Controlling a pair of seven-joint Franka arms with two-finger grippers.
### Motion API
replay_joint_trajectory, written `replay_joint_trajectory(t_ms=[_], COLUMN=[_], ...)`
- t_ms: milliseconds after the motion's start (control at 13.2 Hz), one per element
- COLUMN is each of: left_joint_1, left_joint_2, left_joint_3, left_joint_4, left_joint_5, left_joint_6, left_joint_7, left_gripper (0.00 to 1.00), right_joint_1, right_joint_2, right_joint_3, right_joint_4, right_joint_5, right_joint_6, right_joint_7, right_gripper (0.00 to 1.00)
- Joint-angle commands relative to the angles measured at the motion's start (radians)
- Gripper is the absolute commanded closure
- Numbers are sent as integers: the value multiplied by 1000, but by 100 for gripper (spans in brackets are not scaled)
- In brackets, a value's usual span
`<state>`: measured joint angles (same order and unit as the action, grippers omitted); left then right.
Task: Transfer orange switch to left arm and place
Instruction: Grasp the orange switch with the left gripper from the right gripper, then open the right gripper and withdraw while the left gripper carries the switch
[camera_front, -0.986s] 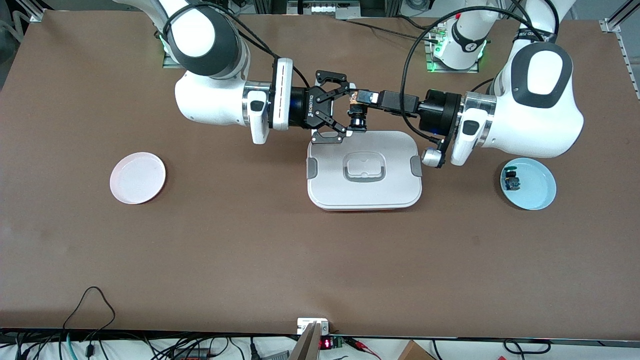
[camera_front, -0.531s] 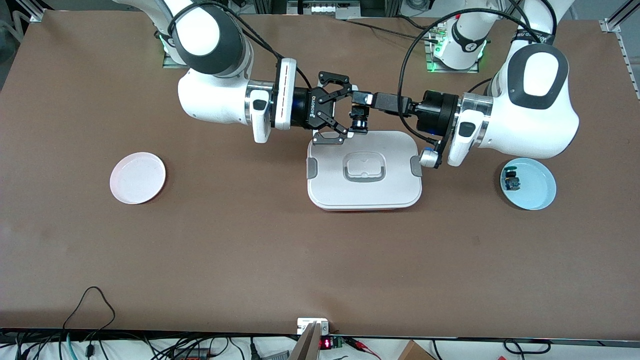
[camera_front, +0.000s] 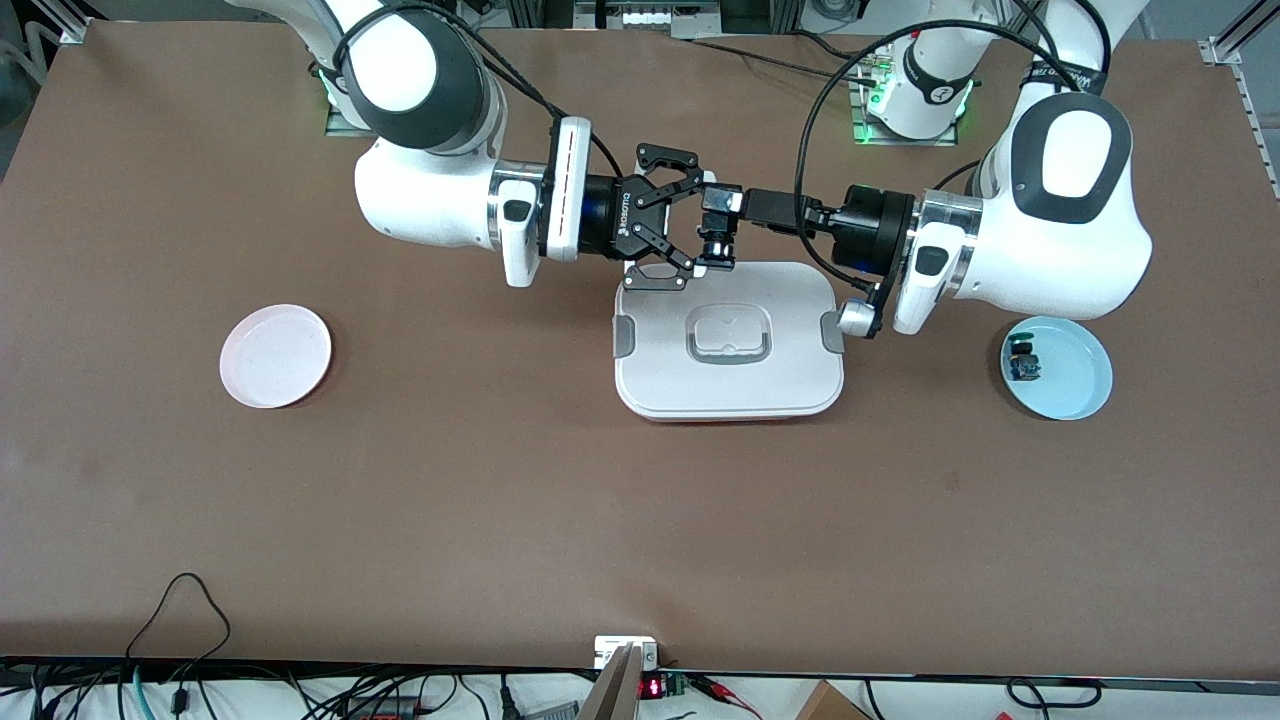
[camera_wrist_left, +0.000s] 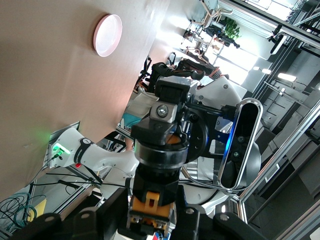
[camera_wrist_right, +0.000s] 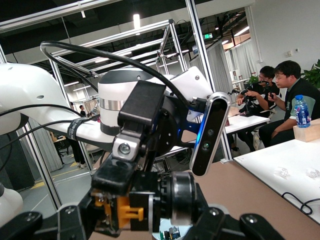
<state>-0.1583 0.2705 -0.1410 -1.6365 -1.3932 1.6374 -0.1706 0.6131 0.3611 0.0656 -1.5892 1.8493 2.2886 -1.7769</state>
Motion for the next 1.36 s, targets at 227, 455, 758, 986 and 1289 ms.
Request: replay_joint_trajectory(t_ms=[227,455,758,986,1289], left_joint_1=[6,10,23,25,43], left_joint_2=[-5,-5,-5,-5,-7], left_joint_3=[0,1,1,1,6], left_joint_4=[9,12,12,15,18], left_joint_5=[-18,-18,-18,-18,-7], left_joint_6=[7,4,-2,-2,-25], left_joint_7=[-7,-13,-15,-17,-7], left_gripper=[100,100,100,100,100], right_joint_1=[22,20,20,19,16], right_joint_2=[-5,-7,-8,-13,-17], right_joint_3=[-9,-9,-9,-9,-9], right_joint_4=[0,-3,-5,-5,-15], right_joint_5=[11,22,22,22,19], right_joint_6=[9,8,6,6,5], right_joint_7=[-24,-19,-18,-15,-18], right_gripper=[85,0,0,0,0])
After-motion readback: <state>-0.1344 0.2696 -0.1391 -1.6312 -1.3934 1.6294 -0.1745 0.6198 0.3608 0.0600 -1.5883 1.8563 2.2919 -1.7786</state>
